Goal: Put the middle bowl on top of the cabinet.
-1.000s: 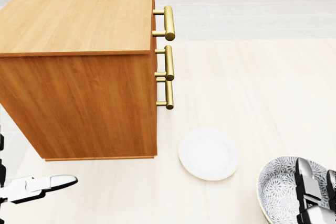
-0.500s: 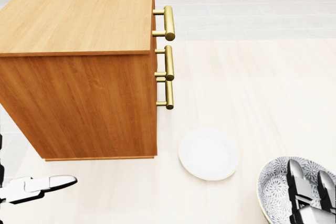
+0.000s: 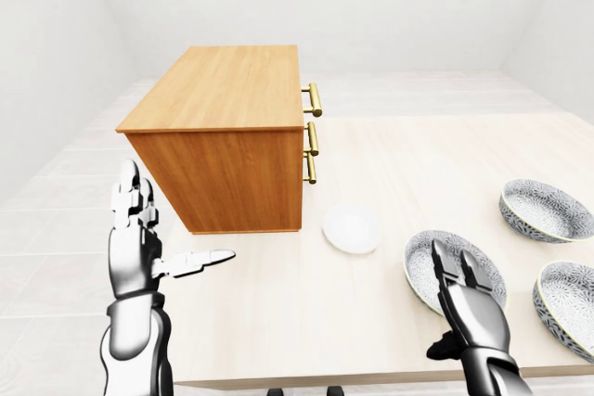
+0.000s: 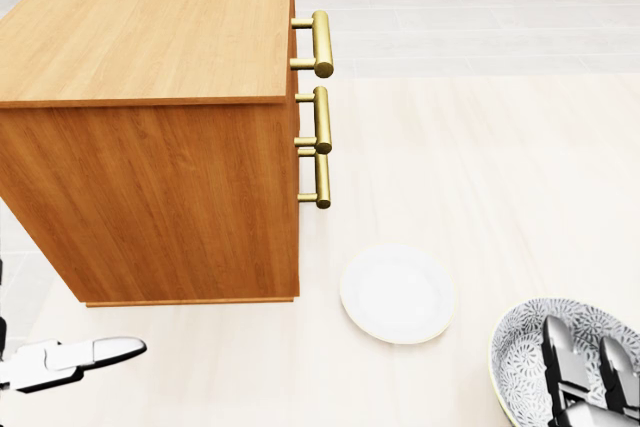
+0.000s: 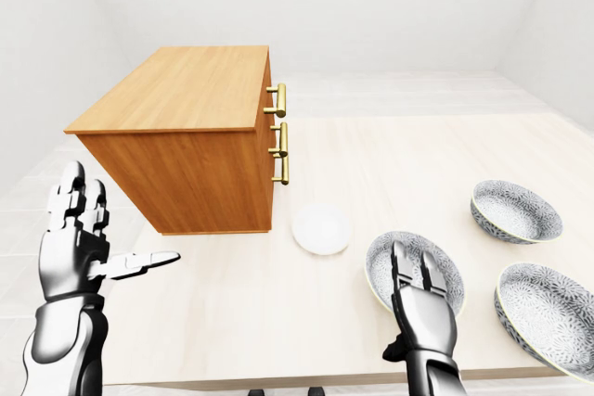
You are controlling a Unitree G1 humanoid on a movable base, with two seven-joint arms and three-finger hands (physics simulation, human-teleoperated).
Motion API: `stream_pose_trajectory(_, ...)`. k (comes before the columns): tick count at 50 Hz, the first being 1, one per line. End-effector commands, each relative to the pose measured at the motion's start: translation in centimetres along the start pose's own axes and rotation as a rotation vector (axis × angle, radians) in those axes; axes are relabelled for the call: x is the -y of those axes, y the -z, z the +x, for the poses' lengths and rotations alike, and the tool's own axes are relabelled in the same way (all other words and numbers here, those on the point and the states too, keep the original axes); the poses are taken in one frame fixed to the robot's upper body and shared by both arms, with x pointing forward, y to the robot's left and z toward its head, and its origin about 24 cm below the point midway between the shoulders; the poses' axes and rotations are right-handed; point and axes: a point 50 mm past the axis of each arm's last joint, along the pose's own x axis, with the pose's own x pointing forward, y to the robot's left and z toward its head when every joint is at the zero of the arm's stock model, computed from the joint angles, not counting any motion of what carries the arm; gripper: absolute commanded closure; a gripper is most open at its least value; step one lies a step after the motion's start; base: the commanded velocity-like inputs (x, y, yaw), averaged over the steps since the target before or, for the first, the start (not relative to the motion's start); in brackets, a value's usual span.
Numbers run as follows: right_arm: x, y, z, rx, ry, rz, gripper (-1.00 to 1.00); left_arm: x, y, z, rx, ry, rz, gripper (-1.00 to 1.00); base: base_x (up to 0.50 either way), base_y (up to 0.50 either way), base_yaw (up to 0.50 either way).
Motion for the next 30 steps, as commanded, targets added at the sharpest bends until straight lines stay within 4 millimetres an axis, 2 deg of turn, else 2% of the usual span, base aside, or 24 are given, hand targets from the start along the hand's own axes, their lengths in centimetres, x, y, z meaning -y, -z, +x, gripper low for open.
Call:
stream_pose_trajectory(1,-0.42,0.07,-0.04,0.003,-0.009,-0.011,-1.0,0.16,0.16,0.0,-0.006,0.02,-0.029,-1.0,0.0,0.0,0.0)
stream_pose_trajectory(2,-0.45,0.06,0.0,0.004,-0.009,-0.012,-0.95,0.16,0.2,0.02,-0.008,0.019,-0.028,-1.0,0.0,0.0,0.0)
stream_pose_trajectory(3,-0.48,0.06,0.02,0.004,-0.01,-0.012,-0.79,0.17,0.26,0.06,-0.009,0.018,-0.027,-1.0,0.0,0.0,0.0)
stream_pose_trajectory(4,-0.5,0.06,0.06,0.005,-0.01,-0.013,-0.6,0.18,0.28,0.13,-0.009,0.018,-0.028,-1.0,0.0,0.0,0.0)
stream_pose_trajectory(5,-0.54,0.07,0.08,0.006,-0.012,-0.017,-0.25,0.2,0.37,0.21,-0.012,0.017,-0.028,-1.0,0.0,0.0,0.0)
stream_pose_trajectory(7,-0.51,0.05,0.05,0.008,-0.012,-0.018,0.08,0.22,0.46,0.15,-0.017,0.017,-0.029,-1.0,0.0,0.0,0.0)
stream_pose_trajectory(8,-0.49,0.04,0.04,0.008,-0.012,-0.019,0.11,0.24,0.5,0.13,-0.018,0.018,-0.029,-1.0,0.0,0.0,0.0)
stream_pose_trajectory(9,-0.46,0.05,0.02,0.009,-0.012,-0.021,0.28,0.26,0.5,0.14,-0.018,0.018,-0.029,-1.0,0.0,0.0,0.0)
stream_pose_trajectory(12,-0.38,0.03,0.01,0.009,-0.011,-0.021,0.38,0.29,0.52,0.18,-0.018,0.019,-0.029,-1.0,0.0,0.0,0.0)
stream_pose_trajectory(16,-0.35,0.06,-0.08,0.009,-0.011,-0.023,0.62,0.3,0.53,0.16,-0.017,0.019,-0.029,-1.0,0.0,0.0,0.0)
stream_pose_trajectory(19,-0.37,0.09,-0.11,0.007,-0.011,-0.025,0.66,0.34,0.64,0.27,-0.02,0.019,-0.027,-1.0,0.0,0.0,0.0)
stream_pose_trajectory(22,-0.18,0.07,-0.19,0.008,-0.008,-0.027,0.81,0.3,0.77,0.33,-0.024,0.017,-0.029,-1.0,0.0,0.0,0.0)
stream_pose_trajectory(30,0.19,0.12,-0.03,0.005,-0.001,-0.025,0.98,0.28,0.64,0.17,-0.02,0.018,-0.029,-1.0,0.0,0.0,0.0)
